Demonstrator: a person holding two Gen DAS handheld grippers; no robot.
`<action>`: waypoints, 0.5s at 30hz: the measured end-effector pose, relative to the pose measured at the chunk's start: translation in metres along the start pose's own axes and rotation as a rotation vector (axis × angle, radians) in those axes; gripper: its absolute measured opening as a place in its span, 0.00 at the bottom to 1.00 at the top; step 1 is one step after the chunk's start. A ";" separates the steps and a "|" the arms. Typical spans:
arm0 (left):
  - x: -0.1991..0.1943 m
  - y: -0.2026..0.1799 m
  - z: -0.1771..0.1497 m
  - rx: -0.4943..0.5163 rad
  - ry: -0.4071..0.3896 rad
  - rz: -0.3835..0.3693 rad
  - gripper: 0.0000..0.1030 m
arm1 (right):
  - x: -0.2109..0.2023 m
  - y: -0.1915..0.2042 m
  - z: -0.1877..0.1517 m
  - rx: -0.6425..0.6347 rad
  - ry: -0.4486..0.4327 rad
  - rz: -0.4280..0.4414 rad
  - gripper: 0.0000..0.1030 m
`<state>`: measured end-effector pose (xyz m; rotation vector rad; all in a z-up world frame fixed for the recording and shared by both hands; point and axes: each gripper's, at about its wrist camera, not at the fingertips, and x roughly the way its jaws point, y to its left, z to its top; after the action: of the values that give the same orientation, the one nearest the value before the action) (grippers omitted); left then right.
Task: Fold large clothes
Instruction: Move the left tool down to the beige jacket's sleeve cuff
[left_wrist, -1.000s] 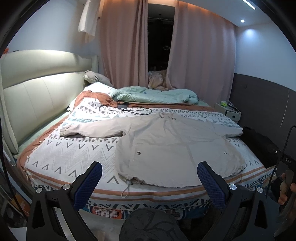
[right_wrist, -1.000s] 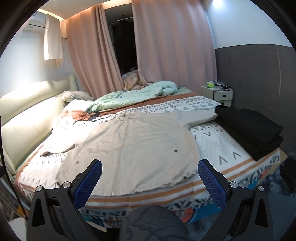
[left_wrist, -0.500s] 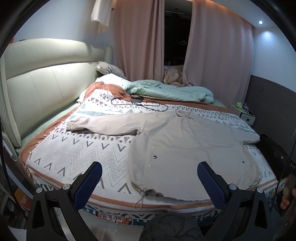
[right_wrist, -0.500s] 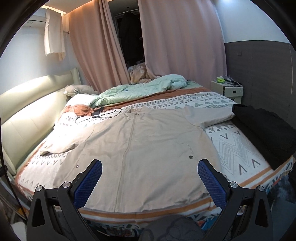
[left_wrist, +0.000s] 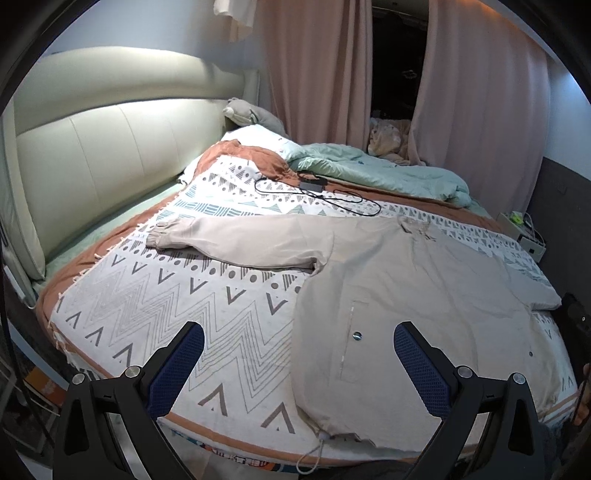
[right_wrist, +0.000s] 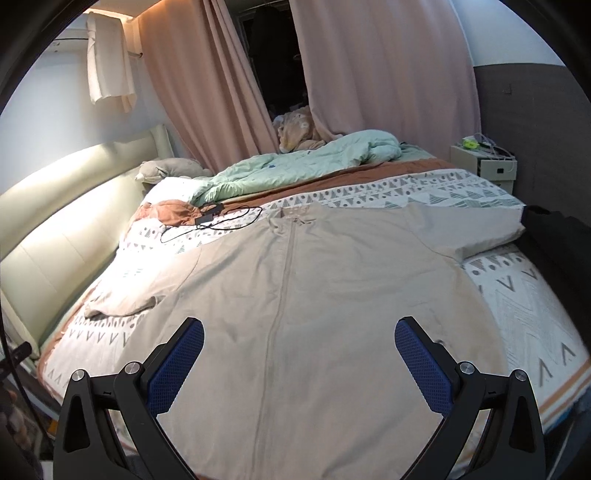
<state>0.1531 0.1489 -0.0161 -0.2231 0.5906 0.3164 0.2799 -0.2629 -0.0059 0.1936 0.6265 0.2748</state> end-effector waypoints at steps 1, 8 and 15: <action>0.009 0.004 0.003 -0.011 0.004 0.008 0.98 | 0.009 0.003 0.002 -0.003 0.007 0.009 1.00; 0.068 0.035 0.024 -0.083 0.065 0.082 0.88 | 0.085 0.027 0.020 -0.031 0.080 0.068 1.00; 0.116 0.068 0.042 -0.115 0.098 0.156 0.87 | 0.157 0.057 0.039 -0.087 0.152 0.111 1.00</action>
<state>0.2415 0.2506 -0.0568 -0.3049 0.6889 0.4933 0.4136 -0.1643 -0.0468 0.1248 0.7544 0.4256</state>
